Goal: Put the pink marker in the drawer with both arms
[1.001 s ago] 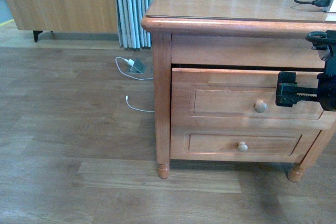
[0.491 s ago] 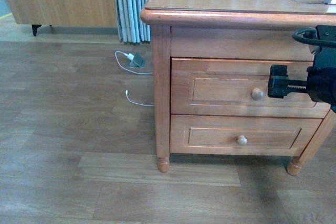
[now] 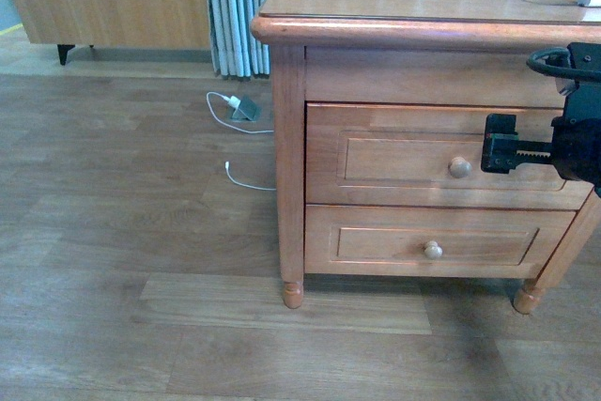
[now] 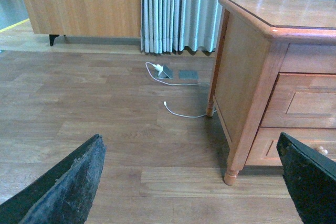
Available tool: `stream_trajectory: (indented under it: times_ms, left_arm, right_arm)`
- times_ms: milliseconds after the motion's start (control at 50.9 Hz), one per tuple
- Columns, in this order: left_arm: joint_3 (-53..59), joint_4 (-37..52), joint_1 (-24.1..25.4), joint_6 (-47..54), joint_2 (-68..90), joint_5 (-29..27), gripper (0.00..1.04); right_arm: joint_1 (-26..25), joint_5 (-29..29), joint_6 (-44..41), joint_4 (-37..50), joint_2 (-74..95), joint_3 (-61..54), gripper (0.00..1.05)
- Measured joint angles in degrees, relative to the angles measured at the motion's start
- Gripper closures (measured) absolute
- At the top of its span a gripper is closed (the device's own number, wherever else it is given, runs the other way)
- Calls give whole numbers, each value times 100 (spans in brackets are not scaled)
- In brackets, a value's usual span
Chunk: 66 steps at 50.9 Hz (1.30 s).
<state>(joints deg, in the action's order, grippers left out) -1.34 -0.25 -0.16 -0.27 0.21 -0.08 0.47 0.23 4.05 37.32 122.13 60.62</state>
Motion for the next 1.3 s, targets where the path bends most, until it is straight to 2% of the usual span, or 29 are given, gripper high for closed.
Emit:
stream_trajectory:
  times_ms: [157,491,569,667,765,805,883,1060,1178,1295]
  left_arm:
    - [0,0,0,0,0,0,6]
    - [0,0,0,0,0,0,6]
    - [0,0,0,0,0,0,6]
    - [0,0,0,0,0,0,6]
    - [0,0,0,0,0,0,6]
    - [0,0,0,0,0,0,6]
    - [0,0,0,0,0,0,6]
    - [0,0,0,0,-2,-2,6]
    - [0,0,0,0,-2,2,6]
    - [0,0,0,0,-2,0,6]
  right_arm:
    - [-90,-98,168,-98,-780,-592,8]
    - [-496,-662,393,-1045,-4188,-2505,8]
    - [-619,-811,396,-1635,-5285,-2962,8]
    - [-907,-1274,553,-2695,-7038,-3609,8]
    - [-1478,-1764,673,-3991,-8797,-4019,8]
    - [-1707,-1882,675,-4225,-9184,-4083,8]
    - [-1969,-1875,678,-4308,-9578,-4127,8]
    - [-2004,-1891,673,-4310,-9586,-4135,8]
    - [-1759,-1626,28,-2894,-9997,-4800,30]
    - [-1259,-1163,-282,-2798,-10395,-5189,60]
